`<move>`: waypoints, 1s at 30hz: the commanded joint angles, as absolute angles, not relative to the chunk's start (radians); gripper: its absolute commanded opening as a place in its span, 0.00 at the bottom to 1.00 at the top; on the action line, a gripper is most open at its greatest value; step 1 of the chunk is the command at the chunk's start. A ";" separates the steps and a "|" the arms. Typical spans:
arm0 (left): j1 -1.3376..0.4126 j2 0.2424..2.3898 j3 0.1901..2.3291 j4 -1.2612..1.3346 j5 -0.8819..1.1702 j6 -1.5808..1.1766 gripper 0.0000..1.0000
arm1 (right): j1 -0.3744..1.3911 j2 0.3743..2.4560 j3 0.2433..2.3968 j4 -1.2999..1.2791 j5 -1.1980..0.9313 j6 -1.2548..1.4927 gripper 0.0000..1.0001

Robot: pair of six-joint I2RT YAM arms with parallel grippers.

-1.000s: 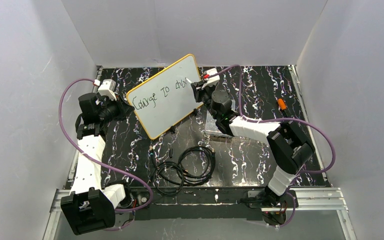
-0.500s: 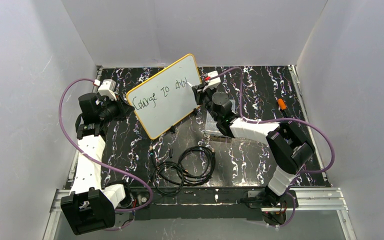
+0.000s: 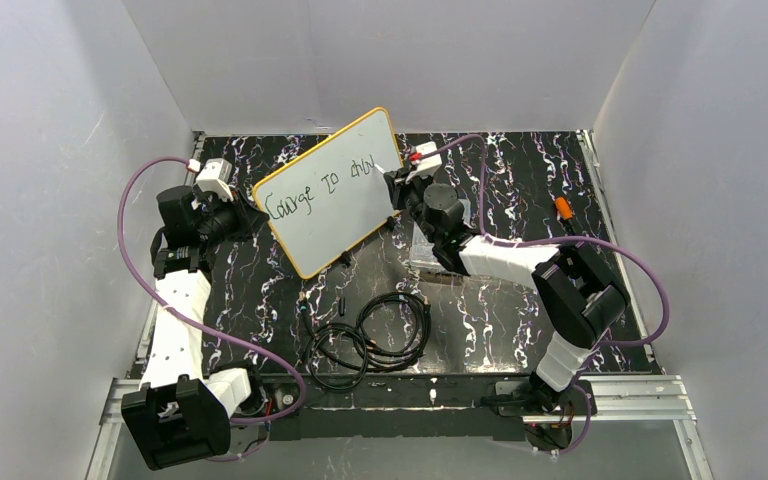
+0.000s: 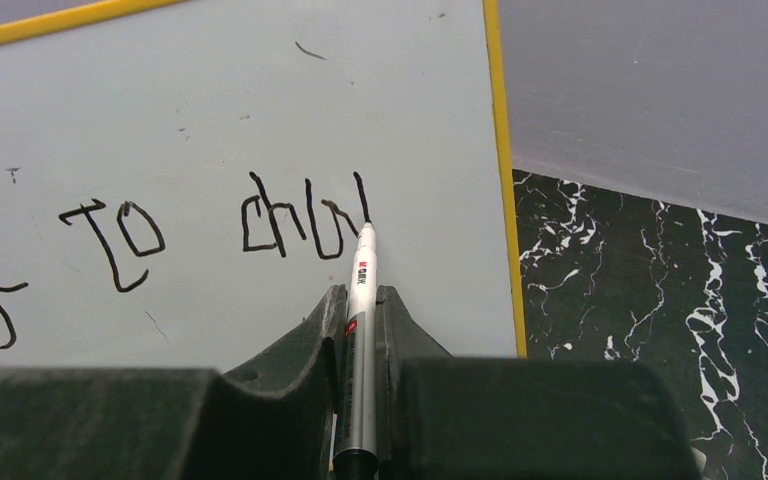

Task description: Write a sentence on the whiteboard

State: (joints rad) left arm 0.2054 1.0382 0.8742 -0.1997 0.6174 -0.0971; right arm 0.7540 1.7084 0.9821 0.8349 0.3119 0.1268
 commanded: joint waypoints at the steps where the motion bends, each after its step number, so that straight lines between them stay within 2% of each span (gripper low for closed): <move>1: 0.202 1.030 0.881 -0.213 0.633 -0.095 0.00 | 0.752 1.710 1.047 0.906 0.330 0.111 0.01; 20: 0.202 1.032 0.880 -0.212 0.629 -0.094 0.00 | 0.749 1.743 1.080 0.880 0.381 0.081 0.01; 30: 0.202 1.029 0.881 -0.212 0.629 -0.094 0.00 | 0.746 1.741 1.024 0.858 0.360 0.105 0.01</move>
